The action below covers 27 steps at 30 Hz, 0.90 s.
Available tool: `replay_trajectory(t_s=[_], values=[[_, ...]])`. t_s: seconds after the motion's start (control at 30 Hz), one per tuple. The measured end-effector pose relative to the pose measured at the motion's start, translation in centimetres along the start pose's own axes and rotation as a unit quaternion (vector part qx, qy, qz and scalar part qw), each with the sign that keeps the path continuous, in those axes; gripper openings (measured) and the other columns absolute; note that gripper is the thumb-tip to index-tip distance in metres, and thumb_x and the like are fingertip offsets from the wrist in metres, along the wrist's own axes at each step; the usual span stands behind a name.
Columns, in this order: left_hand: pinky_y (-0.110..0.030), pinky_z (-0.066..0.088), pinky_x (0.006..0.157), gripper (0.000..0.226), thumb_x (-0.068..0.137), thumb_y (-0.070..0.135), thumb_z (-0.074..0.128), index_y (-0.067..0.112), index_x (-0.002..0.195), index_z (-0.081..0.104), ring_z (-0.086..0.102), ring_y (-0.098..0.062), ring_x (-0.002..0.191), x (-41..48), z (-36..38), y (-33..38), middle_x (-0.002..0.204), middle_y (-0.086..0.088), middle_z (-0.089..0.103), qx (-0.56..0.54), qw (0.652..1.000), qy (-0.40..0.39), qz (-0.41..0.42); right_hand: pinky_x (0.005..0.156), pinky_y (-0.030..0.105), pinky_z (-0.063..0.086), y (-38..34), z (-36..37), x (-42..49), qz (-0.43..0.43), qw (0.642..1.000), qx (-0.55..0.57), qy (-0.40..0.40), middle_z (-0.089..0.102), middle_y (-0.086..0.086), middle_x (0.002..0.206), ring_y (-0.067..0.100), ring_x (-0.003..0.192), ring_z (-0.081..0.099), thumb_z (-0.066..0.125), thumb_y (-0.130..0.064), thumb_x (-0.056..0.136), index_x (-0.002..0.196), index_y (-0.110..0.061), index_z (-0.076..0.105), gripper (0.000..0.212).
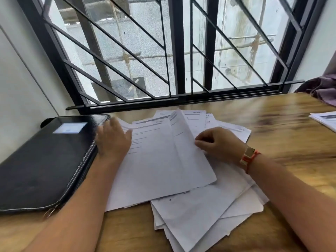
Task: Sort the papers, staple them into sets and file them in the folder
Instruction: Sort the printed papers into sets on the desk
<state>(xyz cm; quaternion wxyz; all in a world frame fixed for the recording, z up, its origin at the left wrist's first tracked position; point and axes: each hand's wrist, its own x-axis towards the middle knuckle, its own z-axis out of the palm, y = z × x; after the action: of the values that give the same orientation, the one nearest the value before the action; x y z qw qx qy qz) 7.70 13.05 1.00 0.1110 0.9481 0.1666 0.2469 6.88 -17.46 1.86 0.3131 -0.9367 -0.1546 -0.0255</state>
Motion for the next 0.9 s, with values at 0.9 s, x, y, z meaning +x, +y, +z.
replay_trajectory(t_s=[0.9], values=[[-0.040, 0.020, 0.116, 0.050, 0.090, 0.068, 0.051, 0.034, 0.126, 0.053, 0.023, -0.009, 0.150, -4.1, 0.2, 5.6, 0.160, 0.014, 0.032, -0.040, 0.910, -0.250, 0.328, 0.098, 0.032, 0.044, 0.9, -1.7, 0.1, 0.026, 0.971, -0.220, -0.087, 0.057, -0.004, 0.138, 0.024, 0.126, 0.051, 0.064, -0.050, 0.090, 0.142, -0.028, 0.047, 0.058]])
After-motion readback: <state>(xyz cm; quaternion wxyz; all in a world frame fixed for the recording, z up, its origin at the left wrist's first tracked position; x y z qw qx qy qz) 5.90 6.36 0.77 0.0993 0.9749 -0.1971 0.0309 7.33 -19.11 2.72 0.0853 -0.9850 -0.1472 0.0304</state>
